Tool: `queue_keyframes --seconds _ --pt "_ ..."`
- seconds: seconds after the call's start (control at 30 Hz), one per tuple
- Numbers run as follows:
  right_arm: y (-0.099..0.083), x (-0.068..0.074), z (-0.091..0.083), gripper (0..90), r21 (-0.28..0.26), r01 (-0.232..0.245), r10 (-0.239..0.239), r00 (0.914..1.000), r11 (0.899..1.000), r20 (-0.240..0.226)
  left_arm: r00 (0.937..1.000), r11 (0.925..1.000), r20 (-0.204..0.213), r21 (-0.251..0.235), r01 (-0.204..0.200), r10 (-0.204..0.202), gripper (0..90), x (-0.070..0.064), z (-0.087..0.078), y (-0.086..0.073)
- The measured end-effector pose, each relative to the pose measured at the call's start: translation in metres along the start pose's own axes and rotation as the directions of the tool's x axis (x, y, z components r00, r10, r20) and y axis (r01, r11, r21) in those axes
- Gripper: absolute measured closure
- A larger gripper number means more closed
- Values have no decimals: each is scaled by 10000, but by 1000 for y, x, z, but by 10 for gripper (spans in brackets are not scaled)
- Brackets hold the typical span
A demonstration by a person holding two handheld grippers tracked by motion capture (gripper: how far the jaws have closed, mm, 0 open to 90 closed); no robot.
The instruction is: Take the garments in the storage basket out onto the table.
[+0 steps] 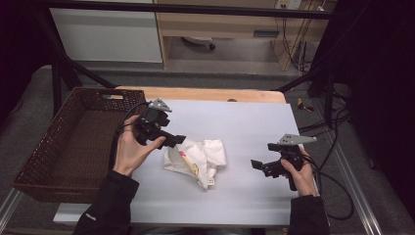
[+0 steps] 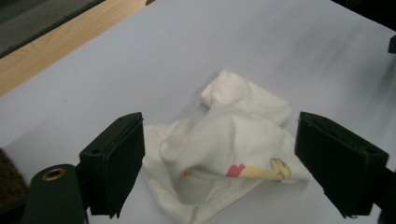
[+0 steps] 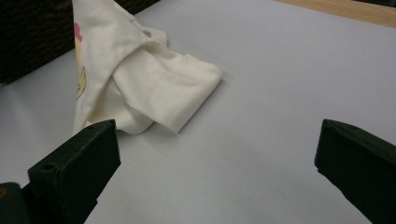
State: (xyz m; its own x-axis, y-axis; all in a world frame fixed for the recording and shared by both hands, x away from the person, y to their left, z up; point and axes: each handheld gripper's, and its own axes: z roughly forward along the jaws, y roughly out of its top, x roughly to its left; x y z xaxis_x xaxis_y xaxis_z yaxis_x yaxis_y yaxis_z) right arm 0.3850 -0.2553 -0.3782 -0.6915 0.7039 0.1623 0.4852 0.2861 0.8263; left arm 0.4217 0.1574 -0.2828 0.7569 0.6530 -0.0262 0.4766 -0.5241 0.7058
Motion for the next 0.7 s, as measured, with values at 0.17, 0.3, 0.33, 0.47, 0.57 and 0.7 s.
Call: queue_keyframes --seconds 0.17,0.3,0.33,0.47,0.57,0.7 --pt "0 0 0 8 6 -8 8 10000 10000 7 9991 9990 -198 -249 371 -376 140 8 -13 -19" --pt "0 0 0 8 18 -8 8 10000 10000 3 9978 9978 -350 -361 553 -566 126 14 -20 -37" --pt "0 0 0 8 19 -16 16 10000 10000 14 9974 9976 -403 -373 587 -602 125 15 -21 -42" --pt "0 1 1 8 60 5 -5 10000 10000 25 9948 9957 -570 -409 827 -850 115 20 -27 -58" --pt "0 1 1 8 95 12 -12 10000 10000 40 9936 9946 -657 -532 886 -920 115 23 -32 -69" --pt "-1 2 2 8 135 -1 1 10000 9999 35 9919 9924 -723 -718 998 -1049 112 25 -36 -79"
